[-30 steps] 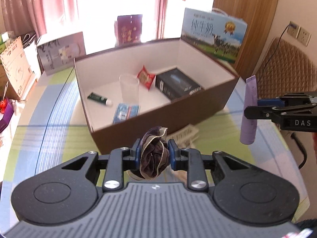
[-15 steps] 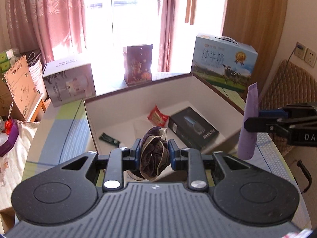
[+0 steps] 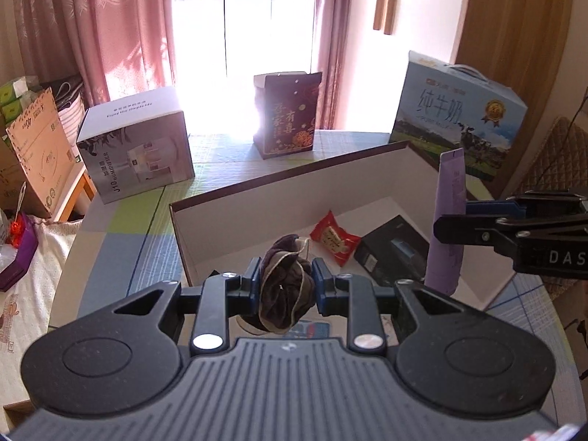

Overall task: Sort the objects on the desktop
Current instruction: 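Lift and carry the purple tube and scrunchie toward the box with both tools, then open both tools to drop the purple tube and scrunchie into the box, then withdraw both tools from the box toward the cotton swabs and clip, then grasp the cotton swab bag with the left tool while the right tool grasps the cream clip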

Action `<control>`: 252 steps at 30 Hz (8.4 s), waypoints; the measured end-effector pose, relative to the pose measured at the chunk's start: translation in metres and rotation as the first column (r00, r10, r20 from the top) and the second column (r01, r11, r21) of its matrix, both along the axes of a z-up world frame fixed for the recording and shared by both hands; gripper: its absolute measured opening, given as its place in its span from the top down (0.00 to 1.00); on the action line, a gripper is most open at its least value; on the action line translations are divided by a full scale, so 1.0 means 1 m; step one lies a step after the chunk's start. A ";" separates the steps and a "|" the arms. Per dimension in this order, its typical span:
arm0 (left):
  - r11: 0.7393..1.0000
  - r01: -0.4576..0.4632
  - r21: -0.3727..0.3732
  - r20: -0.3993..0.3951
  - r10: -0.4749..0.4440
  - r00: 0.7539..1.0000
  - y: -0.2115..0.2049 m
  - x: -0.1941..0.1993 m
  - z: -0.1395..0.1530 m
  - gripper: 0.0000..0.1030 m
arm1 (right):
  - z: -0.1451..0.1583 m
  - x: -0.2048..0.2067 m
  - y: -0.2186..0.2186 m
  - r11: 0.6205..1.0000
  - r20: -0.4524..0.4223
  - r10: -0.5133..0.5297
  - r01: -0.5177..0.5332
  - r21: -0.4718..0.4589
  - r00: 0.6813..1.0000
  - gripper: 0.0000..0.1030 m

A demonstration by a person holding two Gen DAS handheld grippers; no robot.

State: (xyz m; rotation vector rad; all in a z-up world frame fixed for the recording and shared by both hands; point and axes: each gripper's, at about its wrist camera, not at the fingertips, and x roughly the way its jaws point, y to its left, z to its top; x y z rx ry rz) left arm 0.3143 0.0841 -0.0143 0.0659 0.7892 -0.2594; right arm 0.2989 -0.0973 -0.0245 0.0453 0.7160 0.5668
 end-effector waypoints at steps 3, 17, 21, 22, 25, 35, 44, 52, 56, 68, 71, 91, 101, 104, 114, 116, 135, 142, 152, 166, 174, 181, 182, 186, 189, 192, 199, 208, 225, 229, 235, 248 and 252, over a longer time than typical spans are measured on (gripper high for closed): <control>1.000 -0.013 -0.008 -0.023 0.013 1.000 0.004 0.017 -0.008 0.77 | -0.011 0.018 0.008 1.000 -0.018 -0.003 0.003 -0.026 1.000 0.69; 0.999 -0.012 0.051 -0.096 0.017 0.995 0.001 0.076 -0.045 0.77 | -0.059 0.078 0.034 0.994 -0.128 -0.008 -0.007 -0.113 0.992 0.69; 0.999 -0.006 0.047 -0.111 0.011 0.994 0.000 0.081 -0.053 0.77 | -0.072 0.087 0.038 0.991 -0.168 -0.003 -0.020 -0.132 0.986 0.69; 0.999 -0.004 0.048 -0.114 0.009 0.993 0.000 0.082 -0.055 0.77 | -0.074 0.089 0.038 0.991 -0.178 0.000 -0.023 -0.131 0.984 0.69; 0.999 -0.001 0.050 -0.125 0.007 0.992 0.000 0.086 -0.059 0.77 | -0.080 0.094 0.042 0.989 -0.197 0.010 -0.038 -0.142 0.980 0.69; 0.999 -0.004 0.044 -0.140 0.010 0.990 0.002 0.095 -0.067 0.77 | -0.078 0.098 0.042 0.989 -0.187 0.019 -0.046 -0.142 0.982 0.67; 0.999 -0.005 0.048 -0.146 0.012 0.989 0.002 0.099 -0.069 0.77 | -0.083 0.096 0.036 0.990 -0.209 0.001 -0.031 -0.141 0.978 0.61; 0.999 -0.002 0.049 -0.134 0.008 0.991 -0.002 0.103 -0.068 0.76 | -0.079 0.093 0.036 0.991 -0.198 0.002 -0.028 -0.132 0.980 0.53; 0.999 -0.031 0.041 -0.114 0.035 0.993 0.001 0.102 -0.064 0.40 | -0.076 0.090 0.035 0.991 -0.184 -0.008 -0.016 -0.131 0.983 0.34; 0.999 -0.054 0.006 -0.124 0.054 0.991 0.011 0.087 -0.054 0.24 | -0.063 0.067 0.032 0.979 -0.107 0.023 -0.044 -0.198 0.994 0.02; 0.998 -0.055 0.012 -0.126 0.056 0.990 0.011 0.078 -0.050 0.21 | -0.062 0.059 0.028 0.975 -0.104 0.016 -0.039 -0.217 0.994 0.02; 0.995 -0.091 0.031 -0.126 0.094 0.988 -0.004 -0.001 -0.017 0.19 | -0.037 -0.001 -0.003 0.988 -0.102 -0.029 0.013 -0.154 0.994 0.02; 0.993 -0.119 0.020 -0.103 0.120 0.987 -0.014 -0.052 -0.001 0.19 | -0.019 -0.036 -0.020 0.995 -0.079 -0.041 0.033 -0.098 0.996 0.02; 0.991 -0.130 0.019 -0.097 0.131 0.987 -0.016 -0.066 0.004 0.19 | -0.014 -0.048 -0.025 0.995 -0.067 -0.041 0.035 -0.091 0.997 0.02; 0.986 -0.165 0.026 -0.073 0.166 0.983 -0.023 -0.108 0.015 0.19 | -0.004 -0.087 -0.037 0.997 -0.050 -0.019 0.015 -0.079 0.999 0.02; 0.985 -0.170 0.025 -0.075 0.171 0.982 -0.025 -0.115 0.015 0.19 | -0.003 -0.094 -0.039 0.997 -0.049 -0.012 0.008 -0.079 0.999 0.02; 0.979 -0.204 0.030 -0.136 0.206 0.969 -0.041 -0.167 -0.003 0.19 | -0.022 -0.136 -0.056 0.991 -0.098 0.037 -0.049 -0.126 0.994 0.02; 0.976 -0.211 0.045 -0.167 0.216 0.962 -0.046 -0.181 -0.015 0.19 | -0.033 -0.148 -0.062 0.988 -0.130 0.049 -0.068 -0.140 0.990 0.02; 0.978 -0.200 0.050 -0.197 0.206 0.958 -0.052 -0.195 -0.029 0.19 | -0.053 -0.162 -0.072 0.984 -0.191 0.034 -0.066 -0.164 0.981 0.02; 0.983 -0.172 0.059 -0.256 0.182 0.949 -0.057 -0.196 -0.053 0.19 | -0.074 -0.162 -0.090 0.980 -0.243 -0.039 -0.010 -0.200 0.969 0.02; 0.987 -0.147 0.063 -0.282 0.159 0.946 -0.060 -0.187 -0.066 0.19 | -0.081 -0.156 -0.097 0.976 -0.239 -0.084 0.032 -0.214 0.967 0.02; 0.991 -0.121 0.055 -0.295 0.132 0.947 -0.063 -0.175 -0.077 0.19 | -0.089 -0.147 -0.102 0.974 -0.230 -0.123 0.073 -0.215 0.965 0.02; 0.992 -0.113 0.051 -0.297 0.124 0.947 -0.064 -0.173 -0.078 0.19 | -0.090 -0.146 -0.103 0.973 -0.229 -0.130 0.079 -0.217 0.965 0.02; 0.995 -0.088 0.039 -0.311 0.095 0.946 -0.069 -0.163 -0.087 0.21 | -0.095 -0.140 -0.106 0.971 -0.233 -0.147 0.094 -0.221 0.961 0.02; 0.998 -0.066 0.025 -0.328 0.070 0.942 -0.075 -0.155 -0.095 0.23 | -0.098 -0.136 -0.110 0.968 -0.235 -0.167 0.114 -0.226 0.957 0.02; 0.999 -0.038 0.013 -0.339 0.040 0.940 -0.082 -0.147 -0.105 0.28 | -0.101 -0.133 -0.115 0.965 -0.245 -0.187 0.131 -0.227 0.951 0.02; 1.000 0.001 0.013 -0.372 0.004 0.928 -0.096 -0.126 -0.126 0.40 | -0.105 -0.129 -0.128 0.958 -0.265 -0.229 0.167 -0.235 0.937 0.02; 0.997 0.062 0.046 -0.360 -0.042 0.932 -0.099 -0.120 -0.135 0.66 | -0.109 -0.125 -0.127 0.961 -0.278 -0.225 0.165 -0.224 0.934 0.02; 0.982 -0.172 0.076 -0.347 0.188 0.919 -0.008 -0.135 -0.130 0.74 | -0.111 -0.113 -0.083 0.981 -0.267 -0.103 0.053 -0.189 0.958 0.02; 0.965 -0.251 0.075 -0.349 0.261 0.900 0.015 -0.132 -0.129 0.74 | -0.113 -0.109 -0.060 0.986 -0.261 -0.052 0.008 -0.167 0.964 0.02; 0.953 -0.294 0.079 -0.343 0.303 0.889 0.031 -0.129 -0.127 0.66 | -0.124 -0.099 -0.021 0.987 -0.245 -0.008 -0.031 -0.156 0.969 0.02; 0.957 -0.280 0.080 -0.338 0.290 0.895 0.036 -0.121 -0.129 0.63 | -0.145 -0.079 0.014 0.975 -0.209 -0.050 0.003 -0.220 0.977 0.02; 0.959 -0.272 0.078 -0.340 0.282 0.897 0.037 -0.120 -0.130 0.63 | -0.145 -0.079 0.018 0.968 -0.181 -0.029 -0.018 -0.250 0.983 0.17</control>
